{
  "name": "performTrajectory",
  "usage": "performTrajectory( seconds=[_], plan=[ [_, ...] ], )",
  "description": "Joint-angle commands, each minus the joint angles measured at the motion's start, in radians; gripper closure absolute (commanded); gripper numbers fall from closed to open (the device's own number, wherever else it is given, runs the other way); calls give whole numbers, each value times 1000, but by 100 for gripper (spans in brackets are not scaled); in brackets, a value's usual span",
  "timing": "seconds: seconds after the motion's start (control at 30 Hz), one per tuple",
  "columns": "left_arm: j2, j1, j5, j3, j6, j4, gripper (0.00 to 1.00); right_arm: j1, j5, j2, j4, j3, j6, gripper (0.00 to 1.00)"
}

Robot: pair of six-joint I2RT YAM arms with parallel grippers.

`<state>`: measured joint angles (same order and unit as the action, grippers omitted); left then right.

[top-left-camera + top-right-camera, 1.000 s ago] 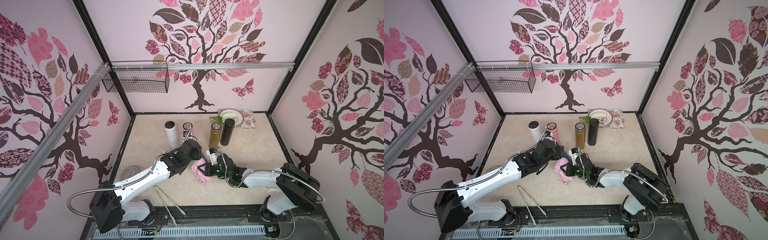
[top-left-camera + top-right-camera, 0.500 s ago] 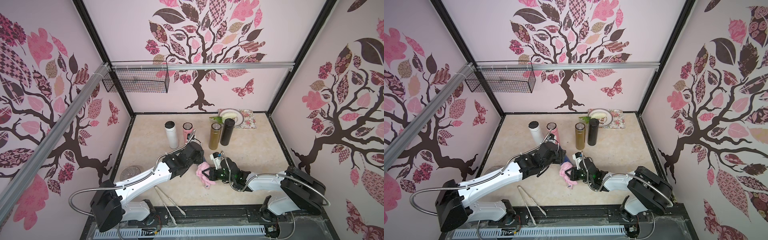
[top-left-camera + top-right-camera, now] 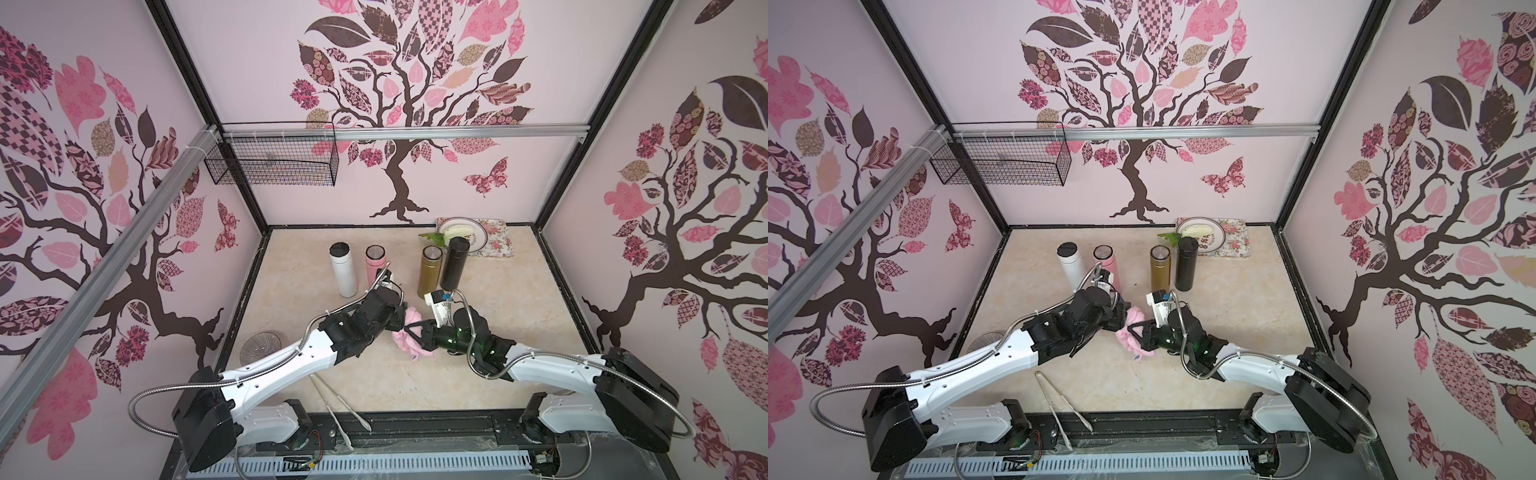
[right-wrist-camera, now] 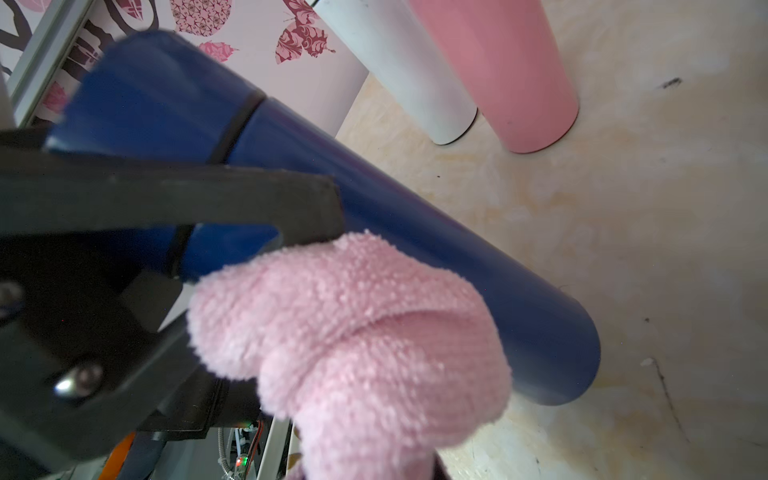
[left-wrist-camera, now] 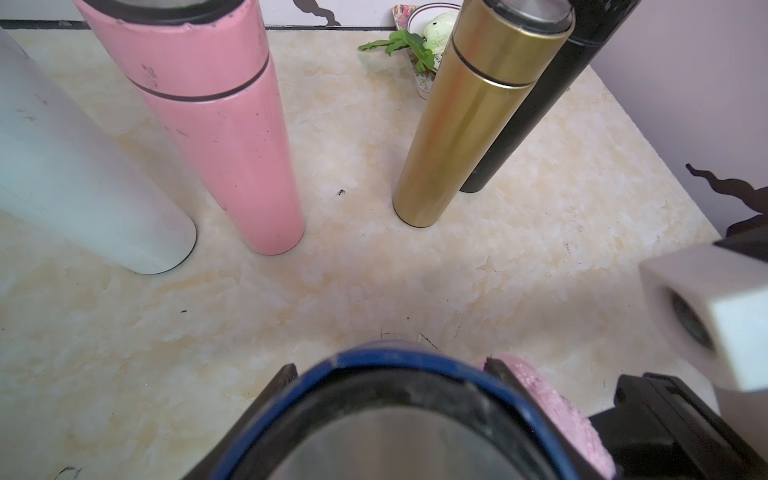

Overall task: Wipe the surface of the thermos
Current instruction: Wipe the dirt from the surface of the thermos.

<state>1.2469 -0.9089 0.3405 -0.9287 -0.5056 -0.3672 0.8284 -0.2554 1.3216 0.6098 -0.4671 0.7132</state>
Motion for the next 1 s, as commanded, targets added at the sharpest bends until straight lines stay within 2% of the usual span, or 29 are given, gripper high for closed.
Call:
performTrajectory(
  seconds=[0.0,0.2,0.37,0.47,0.6,0.7,0.97],
  plan=[
    [-28,-27,-103,9,34,89,100,-46,-13,86,54,66,72,100],
    [-28,-28,-188,10,119,95,100,-98,-75,156,90,92,88,100],
    [-14,-28,-227,22,203,81,100,-100,-231,50,86,-11,54,100],
    [-21,-33,-257,64,247,132,100,-102,-308,-2,60,-76,43,100],
    [-33,-35,-271,106,268,187,100,-102,-353,-16,79,-105,63,100],
    [-46,-36,-306,128,283,219,100,-102,-366,41,98,-80,78,100],
    [-59,-38,-365,140,322,237,100,-102,-236,254,64,1,39,100]
  ],
)
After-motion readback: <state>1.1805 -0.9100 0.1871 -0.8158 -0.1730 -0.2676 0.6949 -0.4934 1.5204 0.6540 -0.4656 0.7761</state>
